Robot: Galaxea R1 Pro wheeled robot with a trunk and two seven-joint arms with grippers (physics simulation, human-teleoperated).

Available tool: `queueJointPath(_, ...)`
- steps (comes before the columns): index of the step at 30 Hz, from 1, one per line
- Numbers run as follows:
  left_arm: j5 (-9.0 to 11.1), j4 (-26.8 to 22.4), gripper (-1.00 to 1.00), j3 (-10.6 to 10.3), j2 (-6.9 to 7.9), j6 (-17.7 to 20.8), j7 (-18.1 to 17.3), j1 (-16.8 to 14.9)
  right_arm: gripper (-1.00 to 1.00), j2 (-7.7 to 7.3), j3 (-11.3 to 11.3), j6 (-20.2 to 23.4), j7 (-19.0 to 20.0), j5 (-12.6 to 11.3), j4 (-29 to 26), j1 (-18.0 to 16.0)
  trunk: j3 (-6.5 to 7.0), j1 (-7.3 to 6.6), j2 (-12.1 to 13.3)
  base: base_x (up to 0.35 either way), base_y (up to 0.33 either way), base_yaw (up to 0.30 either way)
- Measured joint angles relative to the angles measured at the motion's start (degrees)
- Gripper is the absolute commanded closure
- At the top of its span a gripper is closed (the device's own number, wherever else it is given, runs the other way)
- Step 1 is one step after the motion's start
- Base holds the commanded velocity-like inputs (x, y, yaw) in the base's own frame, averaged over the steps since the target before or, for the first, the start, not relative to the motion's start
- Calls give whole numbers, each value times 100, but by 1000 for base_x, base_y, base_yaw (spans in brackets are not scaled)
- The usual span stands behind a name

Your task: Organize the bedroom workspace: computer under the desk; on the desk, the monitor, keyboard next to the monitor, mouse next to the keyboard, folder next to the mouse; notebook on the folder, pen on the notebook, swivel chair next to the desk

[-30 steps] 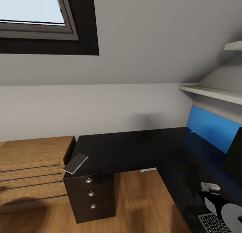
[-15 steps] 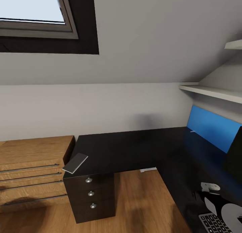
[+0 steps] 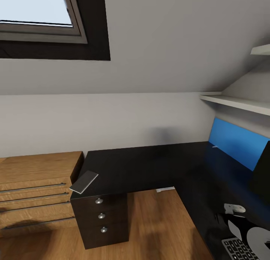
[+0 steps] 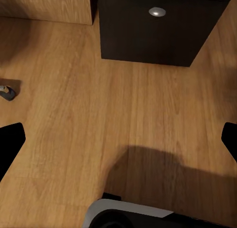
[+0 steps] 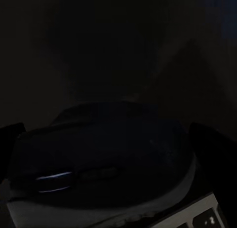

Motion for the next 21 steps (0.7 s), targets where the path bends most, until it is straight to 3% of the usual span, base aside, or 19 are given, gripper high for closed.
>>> queueJointPath(21,0,0,-100,-6,0,-7,4,0,100,-14,1,26,1,1,-3,0,0,0,0,0,0,0)
